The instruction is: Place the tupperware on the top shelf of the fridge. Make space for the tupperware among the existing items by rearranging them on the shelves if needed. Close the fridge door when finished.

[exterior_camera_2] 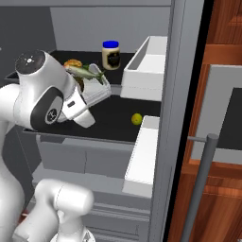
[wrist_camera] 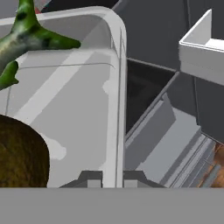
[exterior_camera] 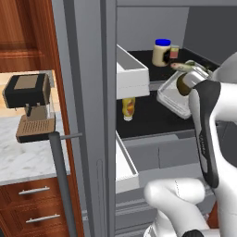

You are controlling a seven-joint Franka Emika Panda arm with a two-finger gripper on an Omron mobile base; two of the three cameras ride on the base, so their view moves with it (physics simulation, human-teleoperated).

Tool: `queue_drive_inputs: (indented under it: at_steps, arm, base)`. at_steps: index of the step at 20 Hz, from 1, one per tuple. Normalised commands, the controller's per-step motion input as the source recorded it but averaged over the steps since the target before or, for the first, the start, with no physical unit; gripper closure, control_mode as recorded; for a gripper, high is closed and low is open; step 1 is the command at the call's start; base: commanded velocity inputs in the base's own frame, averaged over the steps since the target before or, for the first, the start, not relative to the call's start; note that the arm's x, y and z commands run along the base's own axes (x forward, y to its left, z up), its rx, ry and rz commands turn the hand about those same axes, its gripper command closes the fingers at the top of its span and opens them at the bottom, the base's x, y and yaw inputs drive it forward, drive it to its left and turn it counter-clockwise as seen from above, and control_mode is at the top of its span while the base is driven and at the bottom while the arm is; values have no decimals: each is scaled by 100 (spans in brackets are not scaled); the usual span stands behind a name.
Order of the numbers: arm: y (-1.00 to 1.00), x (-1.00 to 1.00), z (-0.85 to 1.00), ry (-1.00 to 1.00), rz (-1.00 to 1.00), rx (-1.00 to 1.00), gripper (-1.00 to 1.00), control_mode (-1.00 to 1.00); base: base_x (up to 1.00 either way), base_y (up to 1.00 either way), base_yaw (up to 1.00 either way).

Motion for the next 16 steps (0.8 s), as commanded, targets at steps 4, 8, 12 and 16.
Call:
queue_drive_inputs:
  at_steps: [4, 8, 12, 16]
  arm:
    - [-33, 1, 41, 0, -27, 7, 100, -100]
    - [-21, 22, 14, 4, -21, 1, 100, -100]
    - [-19, 45, 0, 8, -18, 0, 100, -100]
    - [-24, 48, 0, 2, -13, 0, 100, -100]
  base:
    - [0, 0, 0]
    - [0, 0, 0]
    - [0, 0, 0]
    - [0, 0, 0]
